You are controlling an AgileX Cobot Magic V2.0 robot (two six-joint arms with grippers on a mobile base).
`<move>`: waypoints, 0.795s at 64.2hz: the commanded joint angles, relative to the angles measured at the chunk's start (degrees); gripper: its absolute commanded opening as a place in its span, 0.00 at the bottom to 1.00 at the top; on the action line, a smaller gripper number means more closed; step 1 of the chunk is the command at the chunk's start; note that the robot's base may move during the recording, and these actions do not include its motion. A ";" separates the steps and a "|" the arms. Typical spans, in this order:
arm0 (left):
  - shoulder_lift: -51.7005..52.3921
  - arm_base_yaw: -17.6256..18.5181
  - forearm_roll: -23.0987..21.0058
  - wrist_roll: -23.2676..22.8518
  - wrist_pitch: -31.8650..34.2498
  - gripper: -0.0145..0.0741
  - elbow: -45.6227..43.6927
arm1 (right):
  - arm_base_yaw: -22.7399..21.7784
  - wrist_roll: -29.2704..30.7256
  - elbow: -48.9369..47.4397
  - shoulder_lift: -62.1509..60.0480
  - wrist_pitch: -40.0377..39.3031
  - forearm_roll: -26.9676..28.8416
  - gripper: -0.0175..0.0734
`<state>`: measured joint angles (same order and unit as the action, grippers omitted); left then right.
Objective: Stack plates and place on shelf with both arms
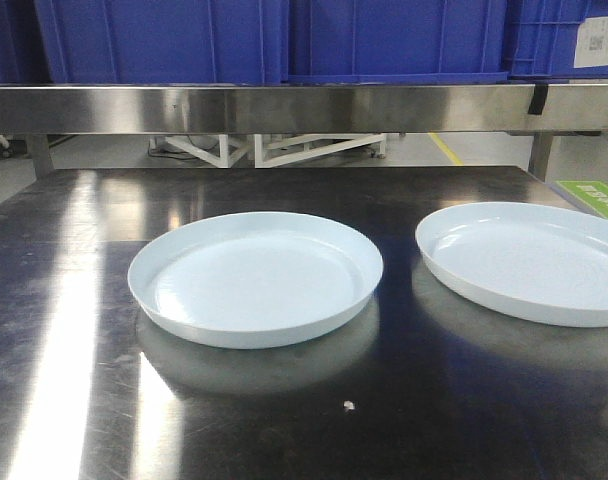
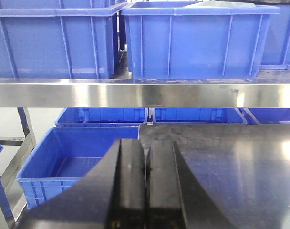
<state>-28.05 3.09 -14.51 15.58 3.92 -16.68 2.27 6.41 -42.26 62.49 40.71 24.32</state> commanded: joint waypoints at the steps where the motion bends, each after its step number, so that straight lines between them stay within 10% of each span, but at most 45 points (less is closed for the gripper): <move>1: -0.04 -0.12 -0.34 -0.52 4.74 0.26 -1.71 | -1.57 0.00 -5.71 3.12 1.66 1.45 0.23; 25: -0.04 -0.12 -0.34 -0.52 4.74 0.26 -1.71 | -12.34 0.00 -21.22 19.46 12.78 0.93 0.24; 51: -0.04 -0.12 -0.34 -0.52 4.74 0.26 -1.71 | -15.72 0.00 -23.05 28.48 9.75 0.47 0.55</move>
<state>-28.05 3.09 -14.51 15.58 3.92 -16.68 -12.61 6.28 -63.32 92.10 51.80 23.92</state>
